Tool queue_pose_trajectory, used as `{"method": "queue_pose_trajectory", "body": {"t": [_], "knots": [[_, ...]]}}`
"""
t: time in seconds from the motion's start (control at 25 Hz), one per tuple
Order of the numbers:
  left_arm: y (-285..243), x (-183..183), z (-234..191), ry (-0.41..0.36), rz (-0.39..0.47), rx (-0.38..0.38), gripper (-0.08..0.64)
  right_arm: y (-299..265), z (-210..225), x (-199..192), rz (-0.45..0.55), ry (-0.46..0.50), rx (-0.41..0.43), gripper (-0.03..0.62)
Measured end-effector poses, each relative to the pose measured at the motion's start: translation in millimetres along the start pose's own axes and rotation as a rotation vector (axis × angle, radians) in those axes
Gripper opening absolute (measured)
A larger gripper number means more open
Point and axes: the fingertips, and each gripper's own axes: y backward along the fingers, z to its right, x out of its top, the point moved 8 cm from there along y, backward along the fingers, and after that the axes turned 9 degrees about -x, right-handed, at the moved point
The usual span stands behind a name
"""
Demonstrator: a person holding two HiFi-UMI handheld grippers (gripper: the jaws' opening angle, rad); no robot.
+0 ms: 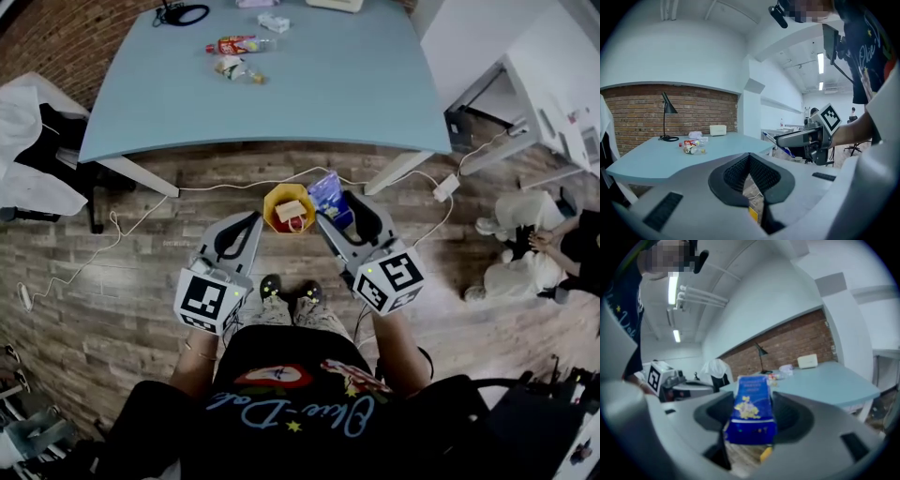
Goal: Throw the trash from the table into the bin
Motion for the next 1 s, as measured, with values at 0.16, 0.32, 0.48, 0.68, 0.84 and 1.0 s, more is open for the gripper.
{"method": "queue_pose_trajectory", "body": {"t": [0.16,0.32,0.48,0.68,0.84,1.0], "knots": [[-5.7,-6.7,-6.8,0.051,-0.013,0.003,0.008,-11.6,5.5,-14.8,-0.038,-0.015,-0.018,0.268],[-10.9,-23.6,-18.9,0.096,-0.014,-0.006,0.008,-29.0,10.0,-32.8,-0.084,-0.013,-0.037,0.268],[-19.4,-45.3,-32.7,0.119,-0.043,0.015,0.008,-43.5,20.9,-50.8,-0.119,0.004,-0.059,0.268],[-21.3,-67.8,-42.8,0.137,-0.043,0.034,0.008,-46.6,20.1,-78.3,-0.169,-0.017,-0.076,0.268],[-25.7,-86.6,-46.3,0.146,-0.048,0.037,0.008,-52.1,19.8,-101.9,-0.2,-0.039,-0.077,0.268],[-27.9,-108.9,-49.0,0.169,-0.069,0.045,0.008,-60.8,21.0,-122.2,-0.224,-0.044,-0.078,0.268]]}}
